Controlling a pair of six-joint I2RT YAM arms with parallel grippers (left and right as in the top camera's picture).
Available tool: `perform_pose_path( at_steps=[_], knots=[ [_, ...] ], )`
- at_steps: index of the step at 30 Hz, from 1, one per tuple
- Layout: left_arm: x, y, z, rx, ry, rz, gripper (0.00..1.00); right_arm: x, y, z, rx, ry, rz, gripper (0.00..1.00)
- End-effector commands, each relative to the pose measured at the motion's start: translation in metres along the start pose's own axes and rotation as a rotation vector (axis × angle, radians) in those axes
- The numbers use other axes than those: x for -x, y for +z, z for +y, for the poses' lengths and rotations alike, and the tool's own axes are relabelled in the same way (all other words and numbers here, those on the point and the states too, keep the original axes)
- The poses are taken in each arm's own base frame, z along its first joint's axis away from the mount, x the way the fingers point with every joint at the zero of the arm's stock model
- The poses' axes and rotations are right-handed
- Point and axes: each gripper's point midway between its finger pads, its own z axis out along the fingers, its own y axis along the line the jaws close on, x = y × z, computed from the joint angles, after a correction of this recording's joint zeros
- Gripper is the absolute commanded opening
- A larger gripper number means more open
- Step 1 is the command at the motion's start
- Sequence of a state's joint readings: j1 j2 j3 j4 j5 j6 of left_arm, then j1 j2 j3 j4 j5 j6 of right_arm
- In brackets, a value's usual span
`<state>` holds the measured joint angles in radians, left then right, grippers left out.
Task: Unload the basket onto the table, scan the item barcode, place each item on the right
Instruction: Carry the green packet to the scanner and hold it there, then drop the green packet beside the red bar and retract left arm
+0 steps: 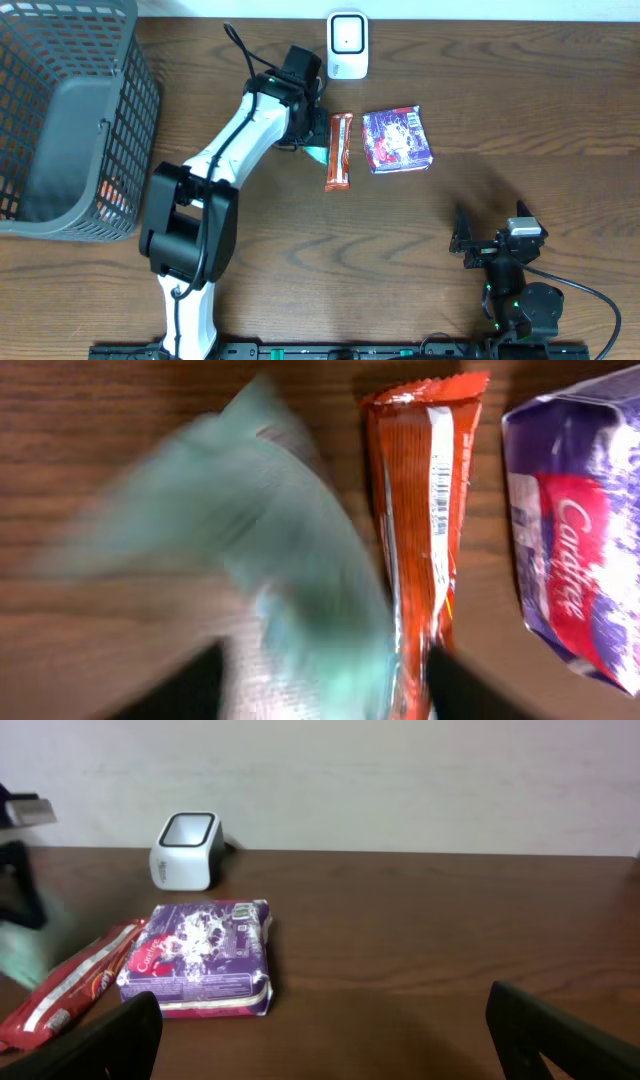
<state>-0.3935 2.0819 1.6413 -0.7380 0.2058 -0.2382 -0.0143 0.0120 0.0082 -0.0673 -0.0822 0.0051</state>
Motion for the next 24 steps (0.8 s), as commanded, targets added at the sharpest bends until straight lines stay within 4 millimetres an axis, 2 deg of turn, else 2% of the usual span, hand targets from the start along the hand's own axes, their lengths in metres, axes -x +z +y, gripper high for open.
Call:
perform_pose_path(
  at_steps=[1, 3, 6, 8, 10, 13, 16, 18, 24],
  knots=[
    [0.008, -0.003, 0.001, 0.001, 0.021, -0.032, 0.88, -0.001, 0.0, 0.003, 0.015, -0.014, 0.0, 0.99],
    [0.015, -0.011, -0.001, -0.006, 0.023, -0.061, 0.91, -0.001, 0.0, 0.003, 0.015, -0.014, 0.0, 0.99],
    [0.03, -0.04, -0.004, -0.023, 0.022, -0.13, 0.96, -0.001, 0.0, 0.003, 0.015, -0.014, 0.0, 0.99],
    [0.043, -0.068, -0.005, -0.036, 0.03, -0.199, 0.96, -0.001, 0.0, 0.003, 0.015, -0.014, 0.0, 0.99],
    [0.056, -0.105, -0.003, -0.045, 0.046, -0.284, 0.96, -0.001, 0.0, 0.003, 0.015, -0.014, 0.0, 0.99],
    [0.07, -0.171, 0.01, -0.037, 0.079, -0.44, 0.98, -0.001, 0.0, 0.003, 0.015, -0.014, 0.0, 0.99],
    [0.075, -0.235, 0.041, 0.039, 0.047, -0.589, 0.98, -0.001, 0.0, 0.003, 0.015, -0.014, 0.0, 0.99],
    [0.074, -0.276, 0.071, 0.113, -0.011, -0.681, 0.98, -0.001, 0.0, 0.003, 0.015, -0.014, 0.0, 0.99],
    [0.051, -0.393, 0.169, 0.32, -0.22, -0.952, 0.98, -0.001, 0.0, 0.003, 0.015, -0.014, 0.0, 0.99]
  ],
)
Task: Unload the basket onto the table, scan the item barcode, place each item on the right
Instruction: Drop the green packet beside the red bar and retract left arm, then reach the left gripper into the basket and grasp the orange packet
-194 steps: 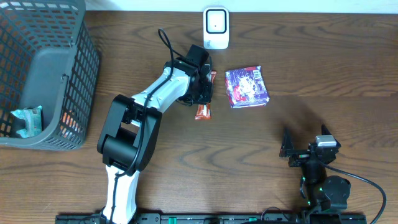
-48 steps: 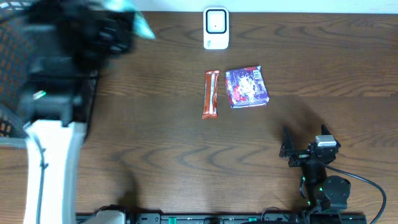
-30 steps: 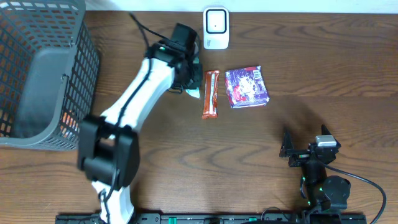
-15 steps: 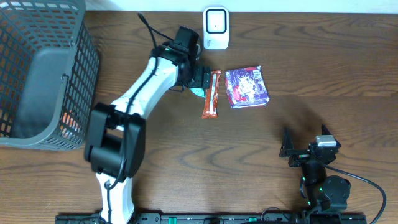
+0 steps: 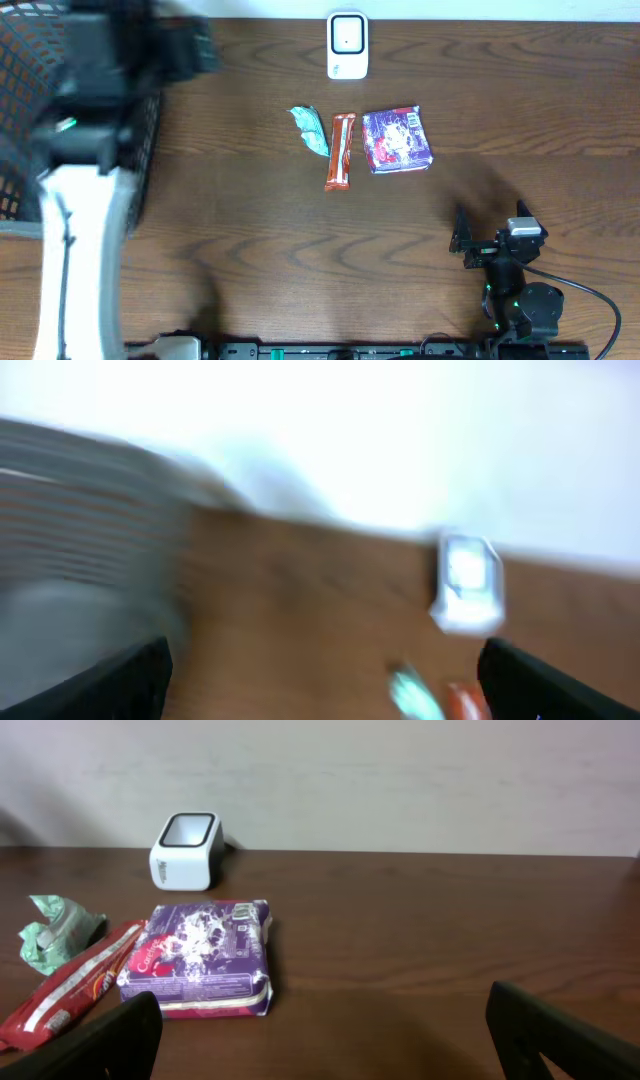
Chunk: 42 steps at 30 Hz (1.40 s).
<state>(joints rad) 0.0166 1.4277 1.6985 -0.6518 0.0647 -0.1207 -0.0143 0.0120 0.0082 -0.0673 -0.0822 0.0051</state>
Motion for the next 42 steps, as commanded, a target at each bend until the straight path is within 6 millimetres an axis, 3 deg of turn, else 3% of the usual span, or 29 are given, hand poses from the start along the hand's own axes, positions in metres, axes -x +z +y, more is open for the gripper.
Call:
perform_pose_path(
  at_steps=[1, 4, 8, 13, 17, 25, 33, 37, 42],
  knots=[
    [0.028, -0.027, 0.064, 0.174, -0.039, -0.108, 0.98, -0.001, 0.0, 0.003, 0.015, -0.014, 0.0, 0.99],
    [0.036, -0.046, 0.115, 0.289, -0.115, -0.145, 0.98, -0.001, 0.0, 0.003, 0.015, -0.014, 0.0, 0.99],
    [0.012, -0.043, 0.177, 0.425, -0.195, -0.071, 0.98, -0.001, 0.0, 0.003, 0.015, -0.014, 0.0, 0.99],
    [-0.044, -0.016, 0.231, 0.524, -0.303, 0.13, 0.99, -0.001, 0.0, 0.003, 0.015, -0.014, 0.0, 0.99],
    [-0.094, 0.002, 0.254, 0.559, -0.368, 0.316, 0.99, -0.001, 0.0, 0.003, 0.015, -0.014, 0.0, 0.99],
    [-0.184, 0.03, 0.281, 0.61, -0.515, 0.616, 0.99, -0.001, 0.0, 0.003, 0.015, -0.014, 0.0, 0.99],
    [-0.267, 0.048, 0.281, 0.63, -0.624, 0.883, 1.0, -0.001, 0.0, 0.003, 0.015, -0.014, 0.0, 0.99],
    [-0.294, 0.059, 0.273, 0.579, -0.668, 0.962, 1.0, -0.001, 0.0, 0.003, 0.015, -0.014, 0.0, 0.99],
    [-0.315, 0.071, 0.263, 0.511, -0.723, 1.02, 1.0, -0.001, 0.0, 0.003, 0.015, -0.014, 0.0, 0.99]
  ],
)
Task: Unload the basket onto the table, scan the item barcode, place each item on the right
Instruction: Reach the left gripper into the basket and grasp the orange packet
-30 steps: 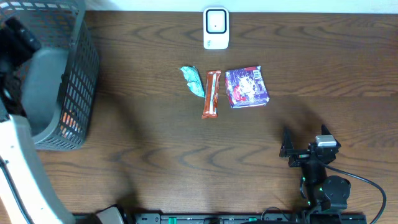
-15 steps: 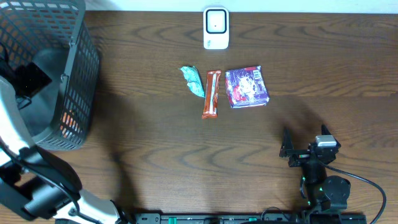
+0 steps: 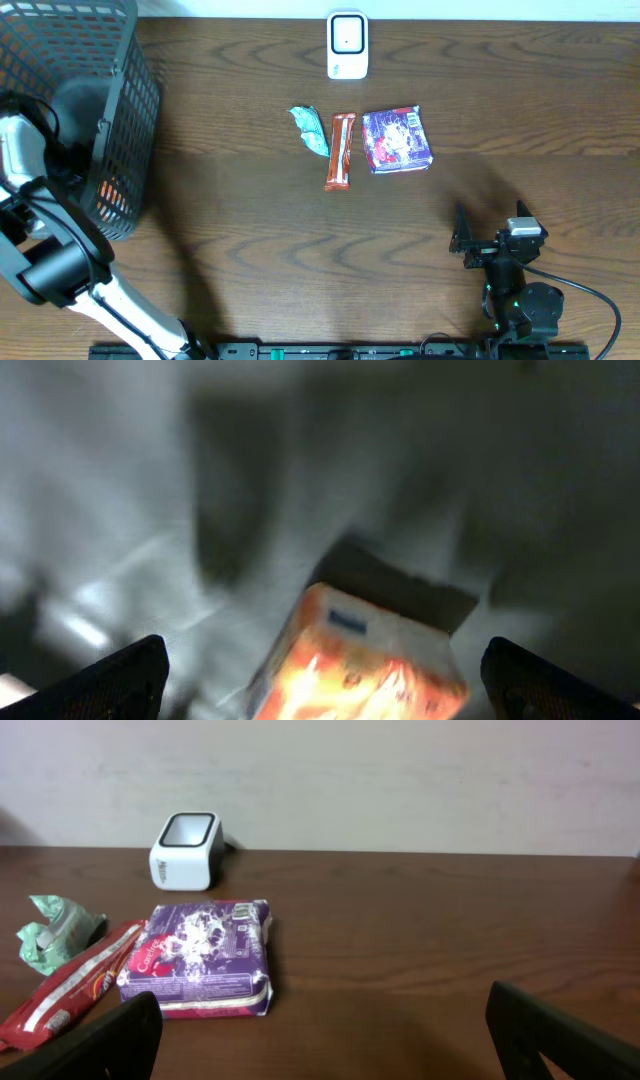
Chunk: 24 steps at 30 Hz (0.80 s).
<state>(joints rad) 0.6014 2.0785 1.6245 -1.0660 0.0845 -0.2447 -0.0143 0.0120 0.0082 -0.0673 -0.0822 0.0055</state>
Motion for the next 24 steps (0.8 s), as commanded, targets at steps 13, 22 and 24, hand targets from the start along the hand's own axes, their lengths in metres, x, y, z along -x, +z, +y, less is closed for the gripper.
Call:
perform_pose_path(
  at_steps=[13, 22, 24],
  knots=[
    [-0.027, 0.032, -0.006, -0.059, -0.024, 0.12, 0.23, -0.001, 0.0, 0.003, 0.015, -0.015, 0.0, 0.99],
    [0.007, -0.034, -0.014, -0.107, 0.025, -0.037, 0.07, -0.001, 0.0, 0.003, 0.015, -0.015, 0.0, 0.99],
    [0.023, -0.072, -0.02, -0.139, 0.033, -0.147, 0.07, -0.001, 0.0, 0.003, 0.015, -0.015, 0.0, 0.99]
  ],
)
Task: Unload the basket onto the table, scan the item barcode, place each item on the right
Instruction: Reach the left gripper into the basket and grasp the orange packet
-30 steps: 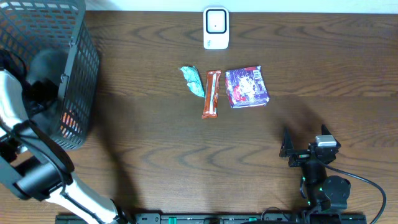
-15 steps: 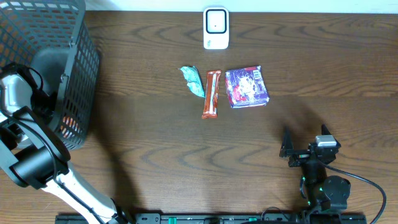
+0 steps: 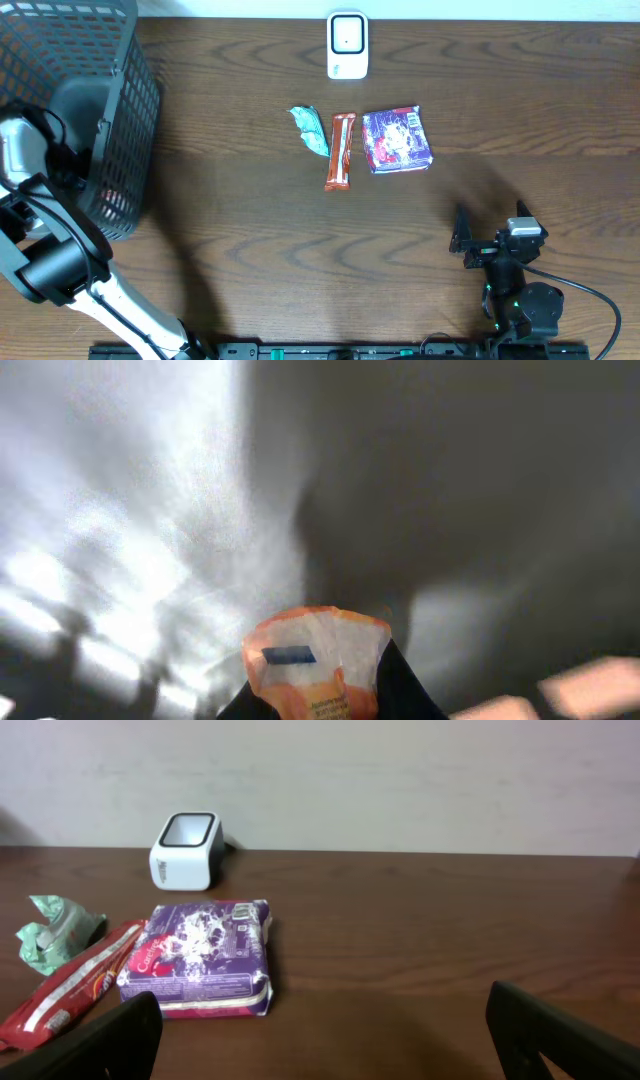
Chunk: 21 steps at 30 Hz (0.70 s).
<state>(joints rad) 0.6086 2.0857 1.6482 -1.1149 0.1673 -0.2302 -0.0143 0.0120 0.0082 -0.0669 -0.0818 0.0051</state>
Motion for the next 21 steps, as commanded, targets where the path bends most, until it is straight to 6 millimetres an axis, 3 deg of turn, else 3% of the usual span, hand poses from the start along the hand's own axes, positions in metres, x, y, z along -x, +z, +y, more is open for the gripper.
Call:
perform_pose_path(
  at_steps=[1, 6, 9, 12, 14, 16, 21],
  knots=[
    [0.034, -0.092, -0.02, -0.087, 0.046, -0.266, 0.07, -0.001, 0.0, 0.003, 0.016, -0.014, 0.0, 0.99],
    [0.048, -0.226, -0.043, -0.218, 0.062, -0.657, 0.07, -0.001, 0.0, 0.003, 0.016, -0.014, 0.0, 0.99],
    [0.034, -0.296, -0.054, -0.308, 0.067, -0.863, 0.08, -0.001, 0.0, 0.003, 0.016, -0.014, 0.0, 0.99],
    [0.012, -0.348, -0.071, -0.381, 0.123, -1.017, 0.08, -0.001, 0.0, 0.003, 0.016, -0.014, 0.0, 0.99],
    [-0.004, -0.364, -0.088, -0.422, 0.171, -1.057, 0.08, -0.001, 0.0, 0.003, 0.015, -0.014, 0.0, 0.99],
    [-0.023, -0.366, -0.118, -0.483, 0.254, -1.041, 0.08, -0.001, 0.0, 0.003, 0.015, -0.014, 0.0, 0.99],
    [-0.079, -0.337, -0.204, -0.595, 0.514, -0.903, 0.08, -0.001, 0.0, 0.003, 0.015, -0.014, 0.0, 0.99]
  ],
)
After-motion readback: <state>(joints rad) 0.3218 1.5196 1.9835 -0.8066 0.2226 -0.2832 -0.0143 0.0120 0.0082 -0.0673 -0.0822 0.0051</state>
